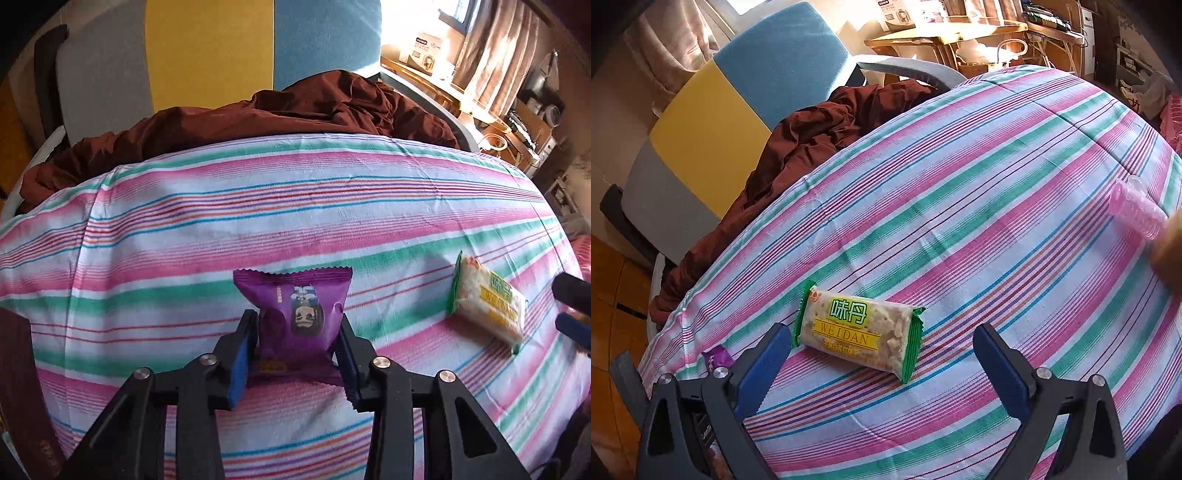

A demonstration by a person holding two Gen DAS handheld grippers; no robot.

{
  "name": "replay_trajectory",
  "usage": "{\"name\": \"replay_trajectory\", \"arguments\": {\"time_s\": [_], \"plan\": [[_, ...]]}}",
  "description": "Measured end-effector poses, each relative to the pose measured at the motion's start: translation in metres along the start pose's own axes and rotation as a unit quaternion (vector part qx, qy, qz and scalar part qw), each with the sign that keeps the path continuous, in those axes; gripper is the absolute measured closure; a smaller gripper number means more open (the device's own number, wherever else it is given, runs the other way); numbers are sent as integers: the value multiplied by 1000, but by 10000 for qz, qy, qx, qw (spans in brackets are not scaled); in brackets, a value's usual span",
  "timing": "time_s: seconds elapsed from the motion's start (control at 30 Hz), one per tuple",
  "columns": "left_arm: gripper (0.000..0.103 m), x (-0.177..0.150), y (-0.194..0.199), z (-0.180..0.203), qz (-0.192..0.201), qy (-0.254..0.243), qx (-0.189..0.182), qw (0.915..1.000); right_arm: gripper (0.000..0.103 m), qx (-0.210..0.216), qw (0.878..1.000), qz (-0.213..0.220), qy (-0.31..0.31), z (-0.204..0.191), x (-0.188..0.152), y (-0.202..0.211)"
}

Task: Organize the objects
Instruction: 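Grasp the small purple pouch with the left gripper, then grasp the yellow-labelled WEIDAN snack bar with the right gripper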

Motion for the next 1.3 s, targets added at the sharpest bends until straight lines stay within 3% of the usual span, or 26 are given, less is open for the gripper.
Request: {"name": "replay_trajectory", "arguments": {"time_s": [0.33, 0.53, 0.63, 0.77, 0.97, 1.07, 1.2, 1.3], "plan": [[65, -66, 32, 2, 223, -152, -175, 9995, 2, -98, 9999, -62, 8, 5, 5, -10], [65, -94, 43, 8, 424, -291, -288, 9983, 2, -331, 9961, -26, 820, -20, 2, -18], [65, -92, 40, 9, 452, -318, -315, 9980, 2, -706, 9863, -10, 1491, -36, -5, -26], [65, -90, 38, 9, 566, -356, -286, 9974, 2, -1314, 9621, 161, 2383, -52, -13, -34], [64, -92, 38, 10, 689, -439, -289, 9962, 2, -1617, 9368, -131, 3099, -58, -21, -59], [64, -92, 38, 9, 696, -455, -345, 9959, 0, -1607, 9344, -254, 3169, -56, -12, -70], [64, -93, 38, 8, 696, -452, -403, 9957, 2, -1262, 9432, -563, 3020, -52, -1, -80], [63, -93, 37, 9, 690, -485, -387, 9957, 11, -899, 9500, -757, 2894, -51, 0, -82]]}}
Point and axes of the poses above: each gripper's, at about its wrist camera, not at the fingertips, and y roughly against the way its jaws point, z to its right, x to its top, the point moved 8 cm from there along -y, roughly the way its jaws point, and after that the axes turned 6 degrees about -z, right-handed, at the moved point
